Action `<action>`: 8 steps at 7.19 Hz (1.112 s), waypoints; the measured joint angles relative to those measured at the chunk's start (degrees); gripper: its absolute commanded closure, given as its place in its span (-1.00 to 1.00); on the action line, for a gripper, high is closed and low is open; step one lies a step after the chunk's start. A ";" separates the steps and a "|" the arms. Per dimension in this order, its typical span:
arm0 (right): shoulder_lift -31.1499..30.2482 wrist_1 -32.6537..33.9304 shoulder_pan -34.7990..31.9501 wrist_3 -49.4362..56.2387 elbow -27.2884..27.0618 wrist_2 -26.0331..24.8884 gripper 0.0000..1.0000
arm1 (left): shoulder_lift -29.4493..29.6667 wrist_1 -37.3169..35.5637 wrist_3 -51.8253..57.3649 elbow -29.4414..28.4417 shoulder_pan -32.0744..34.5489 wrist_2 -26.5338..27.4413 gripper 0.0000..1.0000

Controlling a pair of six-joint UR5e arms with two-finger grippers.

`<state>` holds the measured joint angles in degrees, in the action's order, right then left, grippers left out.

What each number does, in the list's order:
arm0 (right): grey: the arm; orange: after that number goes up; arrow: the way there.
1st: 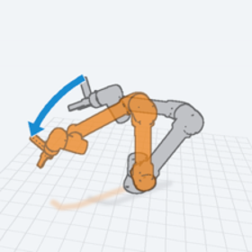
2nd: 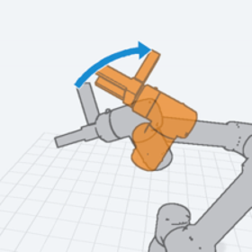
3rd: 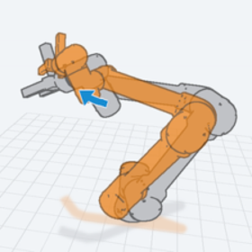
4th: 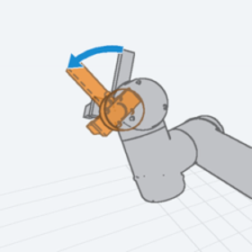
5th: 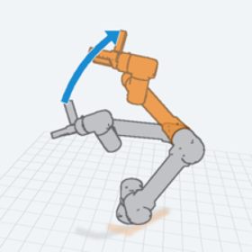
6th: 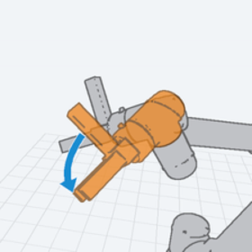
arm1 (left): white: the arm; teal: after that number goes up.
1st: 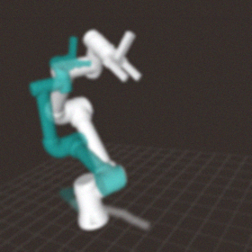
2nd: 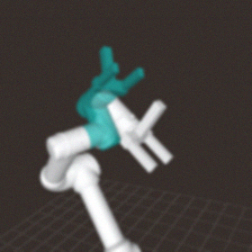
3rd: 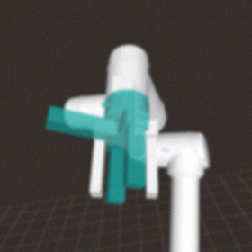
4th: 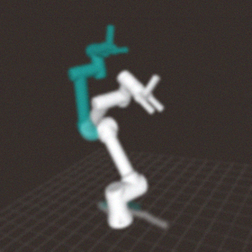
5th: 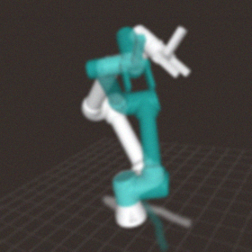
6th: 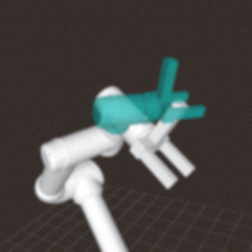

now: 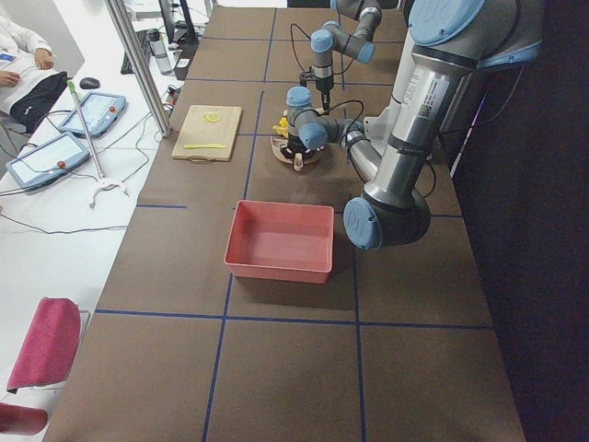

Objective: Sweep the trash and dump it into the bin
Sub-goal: 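Move the brush with the right gripper behind the corn and potato, then sweep the ginger, potato and corn into the dustpan with the brush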

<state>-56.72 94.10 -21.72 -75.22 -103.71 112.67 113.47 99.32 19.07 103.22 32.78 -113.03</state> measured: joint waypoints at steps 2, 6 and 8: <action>2.30 -0.03 0.20 -0.39 1.94 0.04 1.00 | 0.00 0.00 0.00 0.04 0.00 0.00 0.93; 4.52 0.10 1.10 -1.13 2.35 -0.11 1.00 | -0.03 0.00 -0.03 -0.03 0.00 0.00 0.93; 5.32 0.12 1.74 -0.82 2.57 -0.96 1.00 | -0.07 -0.02 -0.02 -0.04 0.00 0.00 0.93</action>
<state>-51.40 94.22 -19.98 -76.03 -101.14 111.72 113.40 99.30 19.05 103.19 32.78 -113.03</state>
